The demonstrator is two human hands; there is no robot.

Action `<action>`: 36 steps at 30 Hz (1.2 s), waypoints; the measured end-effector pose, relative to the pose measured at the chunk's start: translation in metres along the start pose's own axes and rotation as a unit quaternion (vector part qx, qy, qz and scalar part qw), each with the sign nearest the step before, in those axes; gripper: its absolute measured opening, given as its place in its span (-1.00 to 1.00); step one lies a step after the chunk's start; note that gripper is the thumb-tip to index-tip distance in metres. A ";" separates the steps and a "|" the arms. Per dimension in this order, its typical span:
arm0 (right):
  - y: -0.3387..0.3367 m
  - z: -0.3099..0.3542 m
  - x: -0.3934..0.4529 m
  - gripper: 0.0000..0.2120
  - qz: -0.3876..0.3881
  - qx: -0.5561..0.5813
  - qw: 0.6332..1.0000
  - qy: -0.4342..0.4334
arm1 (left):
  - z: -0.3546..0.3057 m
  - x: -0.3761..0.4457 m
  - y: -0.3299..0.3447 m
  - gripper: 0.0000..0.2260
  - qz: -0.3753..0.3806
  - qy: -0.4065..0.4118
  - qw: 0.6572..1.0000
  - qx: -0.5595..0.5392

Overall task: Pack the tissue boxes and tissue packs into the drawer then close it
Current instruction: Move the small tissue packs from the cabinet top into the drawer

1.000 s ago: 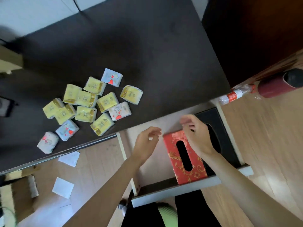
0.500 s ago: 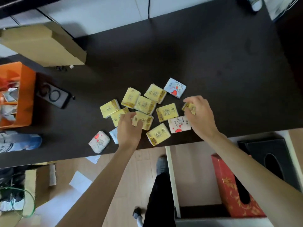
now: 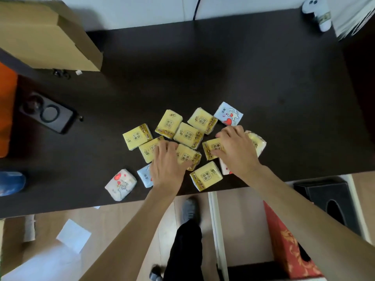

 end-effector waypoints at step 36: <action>0.081 -0.146 -0.165 -0.77 0.158 0.094 0.979 -0.092 | -0.121 -0.114 0.181 -0.69 0.115 0.302 0.918 0.230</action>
Point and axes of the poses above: each hand's wrist, its own x-axis towards the middle knuckle, its own y-axis out of the palm, z = x × y, the point moved 6 cm from there along x, towards the middle knuckle, and after that the axes turned 8 degrees about x, right-handed, at the moved point
